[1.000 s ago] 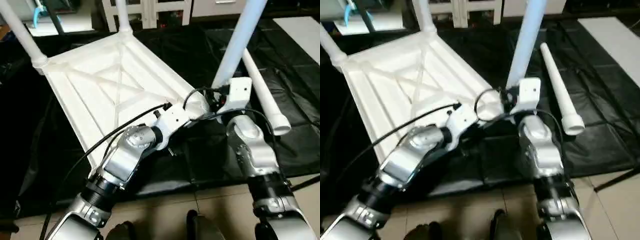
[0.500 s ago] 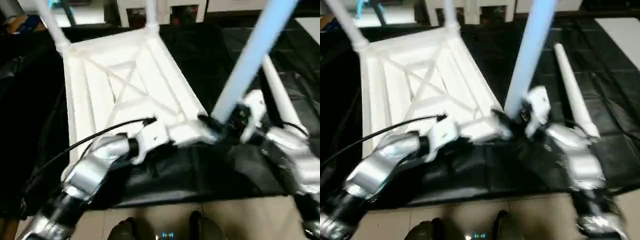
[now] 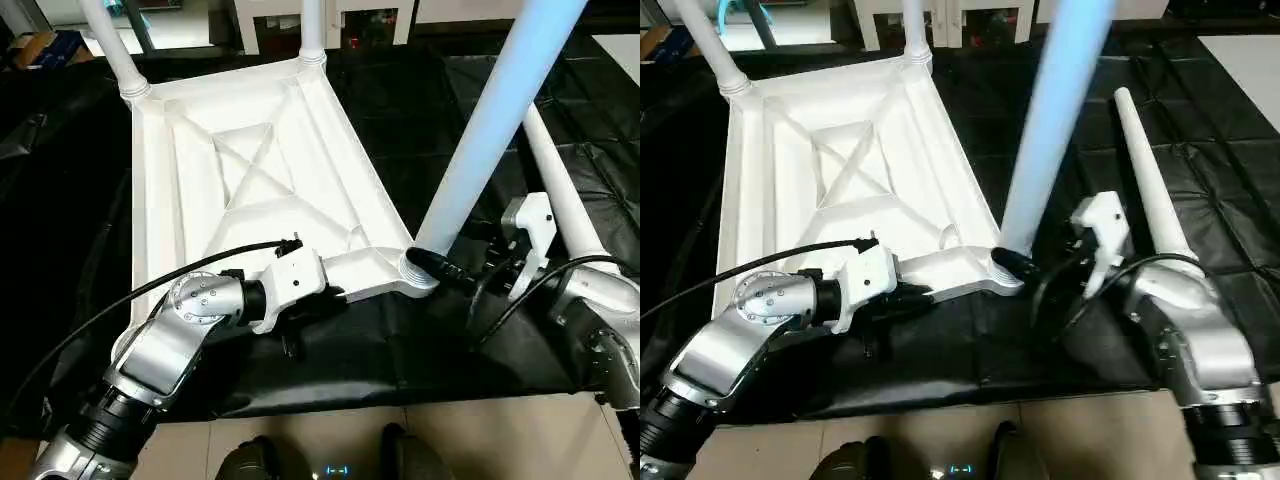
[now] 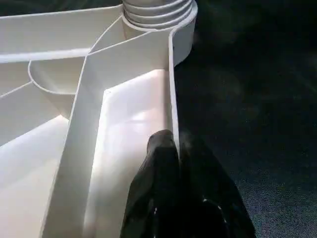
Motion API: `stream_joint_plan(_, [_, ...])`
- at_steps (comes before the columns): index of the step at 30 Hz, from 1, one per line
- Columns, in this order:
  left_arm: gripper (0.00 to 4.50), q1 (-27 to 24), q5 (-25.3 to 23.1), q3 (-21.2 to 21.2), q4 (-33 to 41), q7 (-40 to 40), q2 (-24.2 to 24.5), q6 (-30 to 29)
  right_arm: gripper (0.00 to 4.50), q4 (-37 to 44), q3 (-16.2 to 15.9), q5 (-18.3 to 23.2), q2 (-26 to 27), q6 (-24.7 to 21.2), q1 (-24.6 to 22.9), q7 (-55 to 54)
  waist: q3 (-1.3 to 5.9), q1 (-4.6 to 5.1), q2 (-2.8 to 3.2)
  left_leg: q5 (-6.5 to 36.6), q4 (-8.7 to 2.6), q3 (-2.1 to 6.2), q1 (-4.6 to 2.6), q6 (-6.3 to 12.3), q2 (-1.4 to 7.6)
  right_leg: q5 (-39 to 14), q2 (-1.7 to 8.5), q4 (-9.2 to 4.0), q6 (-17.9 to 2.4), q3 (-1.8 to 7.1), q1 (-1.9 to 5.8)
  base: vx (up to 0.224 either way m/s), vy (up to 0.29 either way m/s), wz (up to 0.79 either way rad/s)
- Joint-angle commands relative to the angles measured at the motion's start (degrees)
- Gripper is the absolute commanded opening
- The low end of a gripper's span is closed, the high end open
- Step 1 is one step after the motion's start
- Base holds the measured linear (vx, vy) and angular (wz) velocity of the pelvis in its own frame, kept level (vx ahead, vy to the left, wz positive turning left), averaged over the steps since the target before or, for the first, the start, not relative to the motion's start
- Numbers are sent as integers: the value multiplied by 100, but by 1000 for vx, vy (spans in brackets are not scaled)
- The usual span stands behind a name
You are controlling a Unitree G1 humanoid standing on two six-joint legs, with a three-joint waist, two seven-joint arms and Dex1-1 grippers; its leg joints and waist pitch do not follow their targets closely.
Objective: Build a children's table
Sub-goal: Rotate leg to tighten
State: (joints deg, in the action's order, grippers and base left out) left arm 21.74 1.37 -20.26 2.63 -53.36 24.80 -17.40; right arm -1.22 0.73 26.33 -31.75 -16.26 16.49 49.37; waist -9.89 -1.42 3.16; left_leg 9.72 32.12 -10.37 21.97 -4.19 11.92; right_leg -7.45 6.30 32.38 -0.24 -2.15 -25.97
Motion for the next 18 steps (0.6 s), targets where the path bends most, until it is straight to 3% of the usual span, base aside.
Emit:
stream_joint_plan(1, [0,-117,-8,-150,-92,-99,59,-41,376,-35,148,90,41,-34,89,-69,414,8,-75,915,-319,-71,-59,605,0,-1122,15,-264,-1375,95,378,0,0,0])
stream_joint_plan(5, [0,-120,-7,-152,-100,-113,54,-28,358,-46,68,186,59,-89,80,46,424,8,-69,821,-304,-75,-58,687,-5,-896,9,-243,-1459,94,388,0,0,0])
stream_joint_plan(15, [0,-124,-6,-191,-67,-132,51,-35,259,-254,24,44,275,-124,193,-83,434,32,-86,957,-303,-71,-49,624,-4,-1146,25,-251,-1426,96,388,0,0,0])
stream_joint_plan(18, [0,-75,-176,-276,-89,26,8,-201,242,-434,-4,-313,540,-212,224,-777,434,58,-83,933,-305,-66,-30,568,-9,-1229,28,-251,-1377,97,383,0,0,0])
